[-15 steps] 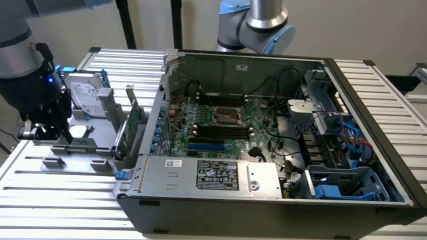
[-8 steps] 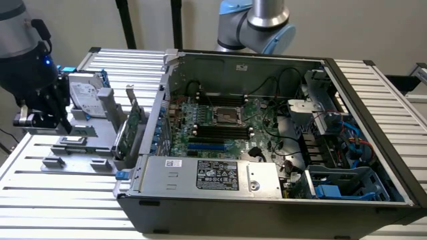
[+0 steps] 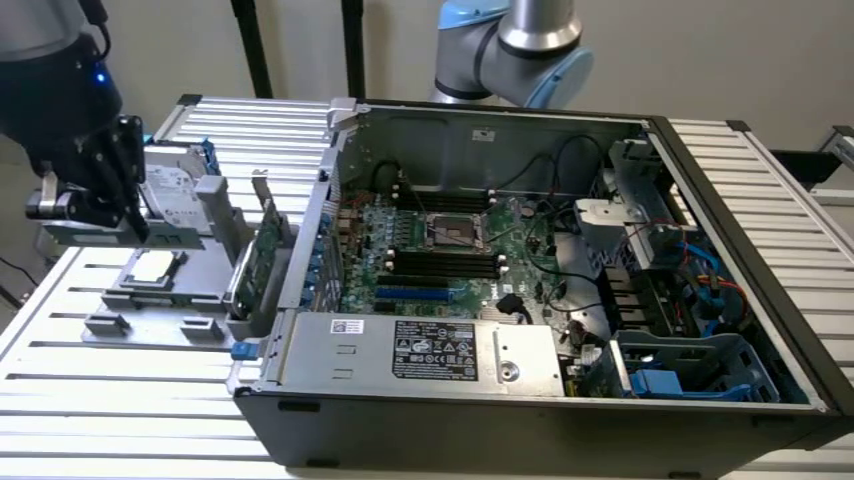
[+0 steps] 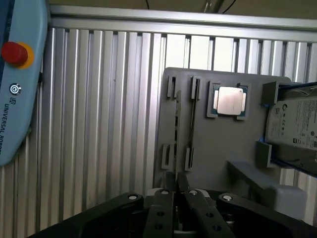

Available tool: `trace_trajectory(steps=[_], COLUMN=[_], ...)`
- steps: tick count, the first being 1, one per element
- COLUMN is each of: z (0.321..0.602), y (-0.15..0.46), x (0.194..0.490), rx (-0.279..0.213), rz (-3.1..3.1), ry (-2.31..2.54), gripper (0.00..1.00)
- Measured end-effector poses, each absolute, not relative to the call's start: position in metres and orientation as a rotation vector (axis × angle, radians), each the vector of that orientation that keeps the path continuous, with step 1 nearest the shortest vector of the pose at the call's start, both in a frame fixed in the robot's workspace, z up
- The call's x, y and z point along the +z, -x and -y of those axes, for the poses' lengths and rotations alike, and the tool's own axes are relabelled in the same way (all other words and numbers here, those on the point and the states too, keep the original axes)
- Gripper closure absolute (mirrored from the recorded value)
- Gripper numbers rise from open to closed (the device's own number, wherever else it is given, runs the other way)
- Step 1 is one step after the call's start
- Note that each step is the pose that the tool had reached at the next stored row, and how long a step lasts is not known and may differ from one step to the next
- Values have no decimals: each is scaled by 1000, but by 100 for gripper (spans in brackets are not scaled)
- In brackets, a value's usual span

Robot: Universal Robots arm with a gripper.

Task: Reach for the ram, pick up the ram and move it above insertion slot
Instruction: 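Pick up the ram and move it above insertion slot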

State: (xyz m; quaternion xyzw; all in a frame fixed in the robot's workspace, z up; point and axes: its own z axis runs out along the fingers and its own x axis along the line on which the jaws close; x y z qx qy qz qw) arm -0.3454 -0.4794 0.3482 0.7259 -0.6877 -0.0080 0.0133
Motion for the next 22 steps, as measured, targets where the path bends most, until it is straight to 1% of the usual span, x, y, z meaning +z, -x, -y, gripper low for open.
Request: trace_trajectory(steps=[12,22], z=[479,479], y=[292,247], x=[397,415], rx=[-43,-47], rz=[2136,2135], ry=[-2263,-2263], gripper=[86,86])
